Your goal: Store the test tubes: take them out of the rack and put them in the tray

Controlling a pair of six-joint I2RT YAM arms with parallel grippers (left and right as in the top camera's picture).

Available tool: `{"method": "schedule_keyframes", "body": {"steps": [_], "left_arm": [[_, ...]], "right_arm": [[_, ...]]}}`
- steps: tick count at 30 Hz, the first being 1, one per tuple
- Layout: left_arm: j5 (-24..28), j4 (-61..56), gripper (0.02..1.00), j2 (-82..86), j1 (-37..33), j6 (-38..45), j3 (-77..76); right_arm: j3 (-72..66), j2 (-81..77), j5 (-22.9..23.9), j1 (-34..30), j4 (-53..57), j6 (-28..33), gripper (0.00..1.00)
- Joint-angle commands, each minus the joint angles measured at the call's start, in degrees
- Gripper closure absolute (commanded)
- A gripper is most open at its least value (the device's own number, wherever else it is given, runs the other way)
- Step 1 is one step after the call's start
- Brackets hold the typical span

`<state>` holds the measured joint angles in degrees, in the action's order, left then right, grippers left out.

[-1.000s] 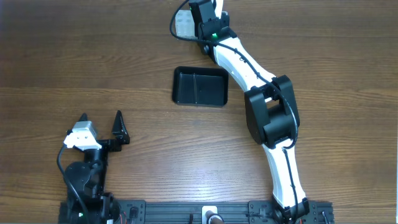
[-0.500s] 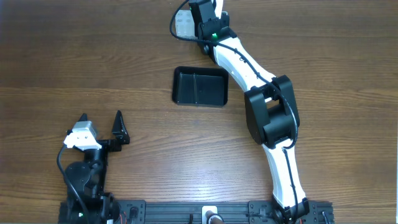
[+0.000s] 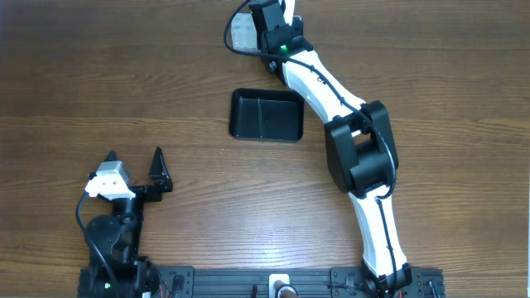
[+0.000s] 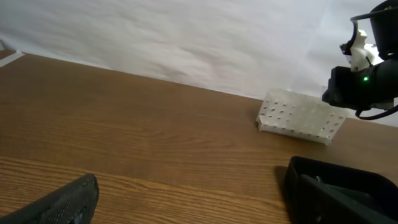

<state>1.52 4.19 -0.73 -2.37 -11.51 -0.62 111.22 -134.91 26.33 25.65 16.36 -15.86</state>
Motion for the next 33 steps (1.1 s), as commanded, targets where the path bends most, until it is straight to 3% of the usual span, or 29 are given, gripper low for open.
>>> {"method": "schedule_keyframes", "body": {"steps": [1, 12, 20, 27, 33], "left_arm": [[-0.2, 0.2, 0.02, 0.39, -0.04, 0.83, 0.28], [-0.2, 0.2, 0.023, 0.39, -0.04, 0.83, 0.28], [-0.2, 0.2, 0.023, 0.39, -0.04, 0.83, 0.28], [-0.2, 0.2, 0.02, 0.39, -0.04, 0.83, 0.31], [-0.2, 0.2, 0.023, 0.39, -0.04, 0.83, 0.31]], "right_arm": [[2.05, 5.46, 0.76, 0.59, 0.0, 0.26, 0.888], [2.05, 12.63, 0.76, 0.76, 2.69, 0.24, 0.901], [2.05, 18.6, 0.44, 1.25, 13.22, -1.79, 0.91], [2.03, 19.5, -5.03, 2.56, 29.09, -7.98, 0.945], [2.03, 18.73, -12.57, 3.54, 41.53, -13.29, 0.967]]}}
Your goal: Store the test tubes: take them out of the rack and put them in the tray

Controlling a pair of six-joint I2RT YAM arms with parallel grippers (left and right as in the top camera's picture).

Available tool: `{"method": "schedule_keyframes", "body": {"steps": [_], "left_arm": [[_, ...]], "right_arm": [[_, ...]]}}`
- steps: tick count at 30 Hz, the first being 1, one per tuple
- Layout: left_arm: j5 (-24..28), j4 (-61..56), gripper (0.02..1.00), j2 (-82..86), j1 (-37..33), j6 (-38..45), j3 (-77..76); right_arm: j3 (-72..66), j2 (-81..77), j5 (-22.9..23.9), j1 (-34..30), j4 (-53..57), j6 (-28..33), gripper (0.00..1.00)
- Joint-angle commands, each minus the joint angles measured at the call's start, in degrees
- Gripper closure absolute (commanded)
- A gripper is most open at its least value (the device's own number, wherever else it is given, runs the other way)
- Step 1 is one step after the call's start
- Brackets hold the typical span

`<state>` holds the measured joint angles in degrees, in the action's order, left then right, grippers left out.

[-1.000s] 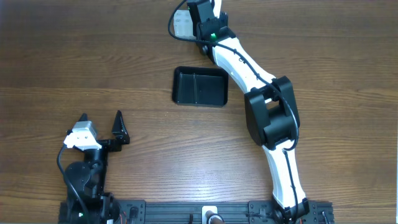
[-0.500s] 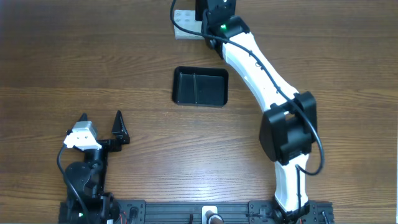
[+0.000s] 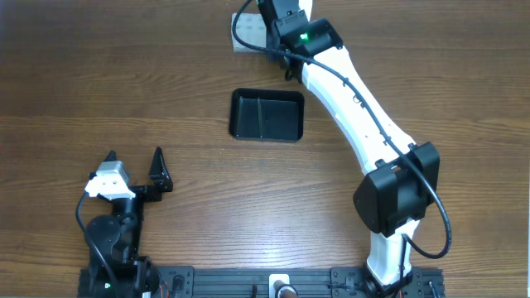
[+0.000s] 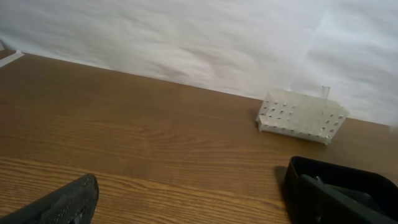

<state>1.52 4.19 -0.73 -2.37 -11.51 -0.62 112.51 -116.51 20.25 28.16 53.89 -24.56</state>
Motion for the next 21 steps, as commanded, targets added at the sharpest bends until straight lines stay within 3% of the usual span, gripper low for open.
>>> {"method": "schedule_keyframes", "body": {"steps": [1, 17, 21], "left_arm": [[-0.2, 0.2, 0.023, 0.39, -0.02, 0.83, 0.28], [-0.2, 0.2, 0.023, 0.39, -0.04, 0.83, 0.28], [-0.2, 0.22, 0.02, 0.39, -0.04, 0.83, 0.28]], "right_arm": [[0.74, 0.11, -7.5, 1.14, 5.68, -4.59, 0.974], [0.74, -4.98, -18.49, 0.79, 18.53, -4.76, 0.987], [0.74, -7.15, -19.15, 0.04, 18.95, -4.76, 0.989]]}}
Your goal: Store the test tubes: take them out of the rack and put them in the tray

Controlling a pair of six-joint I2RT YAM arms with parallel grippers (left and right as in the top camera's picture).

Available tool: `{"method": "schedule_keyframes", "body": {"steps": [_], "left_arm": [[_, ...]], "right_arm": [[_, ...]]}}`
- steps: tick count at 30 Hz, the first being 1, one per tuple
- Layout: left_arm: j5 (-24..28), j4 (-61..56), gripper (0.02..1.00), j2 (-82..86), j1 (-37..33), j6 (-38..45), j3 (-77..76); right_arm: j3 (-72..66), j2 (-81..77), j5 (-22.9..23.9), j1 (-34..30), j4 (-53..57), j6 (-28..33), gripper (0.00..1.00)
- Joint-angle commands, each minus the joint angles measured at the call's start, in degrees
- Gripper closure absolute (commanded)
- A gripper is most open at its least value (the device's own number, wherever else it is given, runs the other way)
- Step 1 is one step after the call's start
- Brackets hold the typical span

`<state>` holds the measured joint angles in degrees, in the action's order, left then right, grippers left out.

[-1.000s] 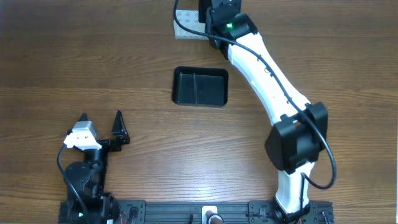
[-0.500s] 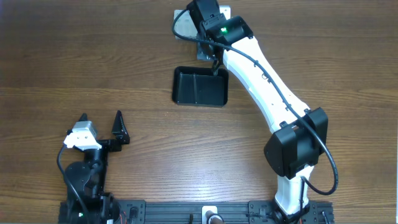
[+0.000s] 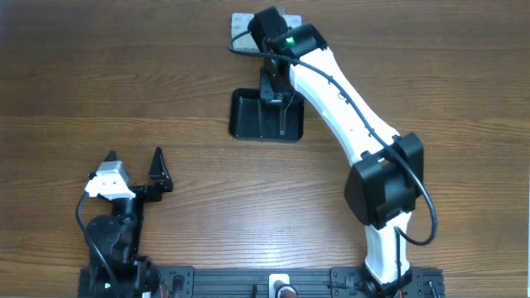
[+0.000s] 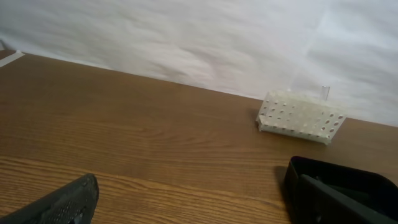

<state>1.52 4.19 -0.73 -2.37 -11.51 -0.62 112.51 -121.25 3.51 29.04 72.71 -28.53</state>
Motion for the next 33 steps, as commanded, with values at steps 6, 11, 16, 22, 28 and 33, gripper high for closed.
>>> {"method": "schedule_keyframes", "body": {"steps": [6, 11, 16, 22, 28, 33], "left_arm": [[-0.2, 0.2, 0.02, 0.39, -0.04, 0.83, 0.28], [-0.2, 0.2, 0.02, 0.39, -0.04, 0.83, 0.31], [-0.2, 0.2, 0.02, 0.39, -0.04, 0.83, 0.28], [-0.2, 0.2, 0.02, 0.39, -0.04, 0.83, 0.28], [-0.2, 0.2, 0.023, 0.39, -0.04, 0.83, 0.28], [-0.22, 0.2, 0.023, 0.39, -0.04, 0.83, 0.31]], "right_arm": [[0.74, -3.65, -2.14, -2.25, -0.46, -0.76, 0.989], [0.74, -4.35, -1.95, -3.28, -1.62, -0.79, 0.989], [0.74, -4.79, -1.95, -3.8, -2.45, -0.79, 0.991], [0.74, -5.84, -1.95, -3.93, -2.93, -0.81, 0.989], [0.74, -7.74, -1.92, -3.93, -3.19, -0.79, 0.985], [0.74, -9.27, -1.51, -3.93, -3.37, -0.79, 0.987]]}}
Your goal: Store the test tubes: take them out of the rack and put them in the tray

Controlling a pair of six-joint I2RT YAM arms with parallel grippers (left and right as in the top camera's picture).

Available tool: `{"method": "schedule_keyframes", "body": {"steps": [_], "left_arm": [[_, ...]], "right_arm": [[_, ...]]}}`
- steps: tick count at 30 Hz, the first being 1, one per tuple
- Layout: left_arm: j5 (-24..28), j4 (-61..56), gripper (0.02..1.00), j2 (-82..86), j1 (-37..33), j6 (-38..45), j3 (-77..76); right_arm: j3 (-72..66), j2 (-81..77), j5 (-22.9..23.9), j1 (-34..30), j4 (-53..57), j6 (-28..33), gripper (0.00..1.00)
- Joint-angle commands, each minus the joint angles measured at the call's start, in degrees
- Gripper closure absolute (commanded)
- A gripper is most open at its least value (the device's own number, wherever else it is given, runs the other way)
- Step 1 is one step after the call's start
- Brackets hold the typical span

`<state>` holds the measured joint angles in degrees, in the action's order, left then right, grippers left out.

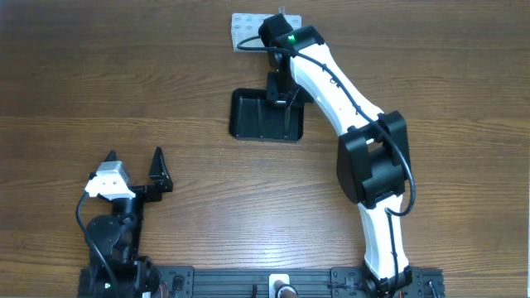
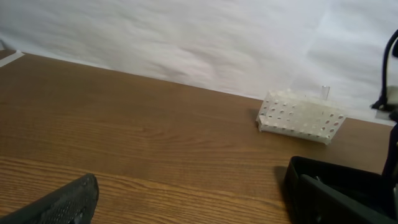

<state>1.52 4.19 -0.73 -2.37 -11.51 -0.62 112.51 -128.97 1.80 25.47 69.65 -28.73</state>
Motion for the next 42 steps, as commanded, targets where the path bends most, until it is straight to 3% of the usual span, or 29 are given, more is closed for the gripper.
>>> {"method": "schedule_keyframes", "body": {"steps": [1, 19, 26, 34, 42], "left_arm": [[-0.2, 0.2, 0.02, 0.39, -0.04, 0.83, 0.28], [-0.2, 0.22, 0.02, 0.39, -0.04, 0.83, 0.31], [-0.2, 0.2, 0.02, 0.39, -0.04, 0.83, 0.28], [-0.2, 0.2, 0.02, 0.39, -0.04, 0.83, 0.28], [-0.2, 0.2, 0.02, 0.39, -0.04, 0.83, 0.31]], "right_arm": [[0.74, -1.81, 0.52, -0.37, -0.39, -0.59, 0.987], [0.74, -6.16, 3.65, -0.37, -3.06, -0.59, 0.98], [0.74, -7.13, 4.31, -0.44, -4.46, -0.59, 0.928], [0.74, -7.15, 4.31, -0.44, -5.18, -0.59, 0.713], [2.45, -6.99, 3.74, -0.42, -3.43, -0.57, 0.702]]}}
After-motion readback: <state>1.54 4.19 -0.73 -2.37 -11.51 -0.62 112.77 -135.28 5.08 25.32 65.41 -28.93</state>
